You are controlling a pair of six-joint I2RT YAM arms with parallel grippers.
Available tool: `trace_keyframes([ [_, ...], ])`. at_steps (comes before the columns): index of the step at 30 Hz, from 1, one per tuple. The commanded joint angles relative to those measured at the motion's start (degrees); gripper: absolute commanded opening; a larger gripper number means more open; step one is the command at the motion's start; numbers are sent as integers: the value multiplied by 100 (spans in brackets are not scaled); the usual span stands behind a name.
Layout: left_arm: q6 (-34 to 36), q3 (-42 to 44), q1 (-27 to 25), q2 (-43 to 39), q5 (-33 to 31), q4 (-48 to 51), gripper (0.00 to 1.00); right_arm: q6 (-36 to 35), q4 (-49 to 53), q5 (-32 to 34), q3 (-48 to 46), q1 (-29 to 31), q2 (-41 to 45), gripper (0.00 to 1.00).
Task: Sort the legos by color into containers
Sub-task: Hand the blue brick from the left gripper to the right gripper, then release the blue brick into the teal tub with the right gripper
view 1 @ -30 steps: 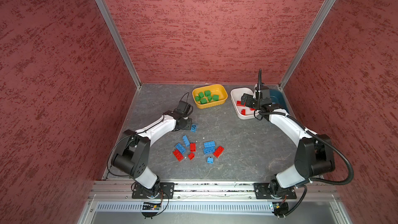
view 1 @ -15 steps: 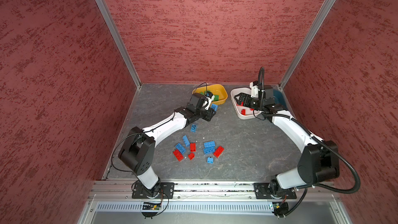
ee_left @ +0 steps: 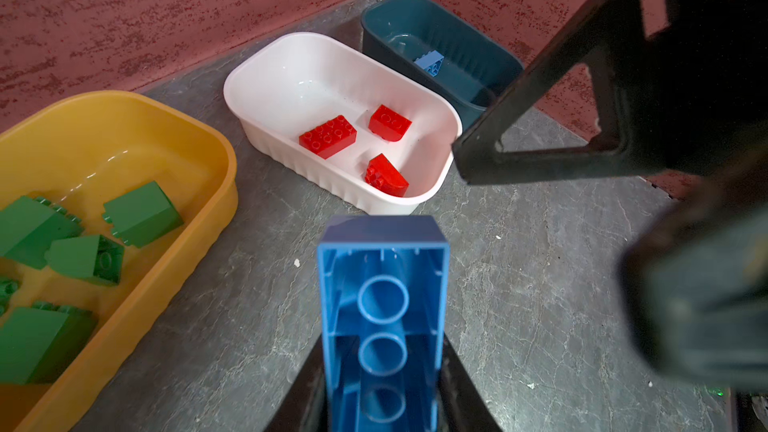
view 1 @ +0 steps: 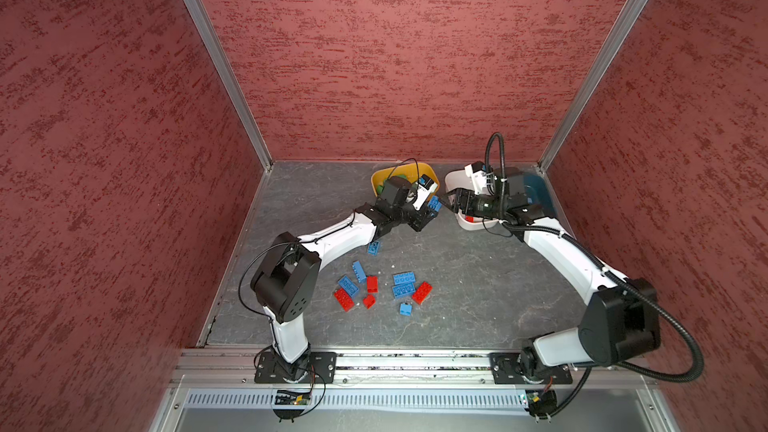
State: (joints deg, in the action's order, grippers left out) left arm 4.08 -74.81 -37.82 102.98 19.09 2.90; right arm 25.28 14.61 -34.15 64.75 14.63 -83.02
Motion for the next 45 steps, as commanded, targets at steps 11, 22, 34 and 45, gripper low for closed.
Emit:
trace_keyframes([
  [11,331,-36,-120,-31,165,-151,21,169,-193,-2,328,321,-740,36],
  [22,-112,19,57,-163,-371,-97,100,309,-654,1201,-127,-174,-58,3],
  [34,-1078,1326,468,-1026,-2914,-866,100,-281,-715,2286,-543,-2489,307,5],
  [45,-1727,1410,919,-1326,-2738,1362,100,-947,-204,3990,216,-2835,-1014,10],
])
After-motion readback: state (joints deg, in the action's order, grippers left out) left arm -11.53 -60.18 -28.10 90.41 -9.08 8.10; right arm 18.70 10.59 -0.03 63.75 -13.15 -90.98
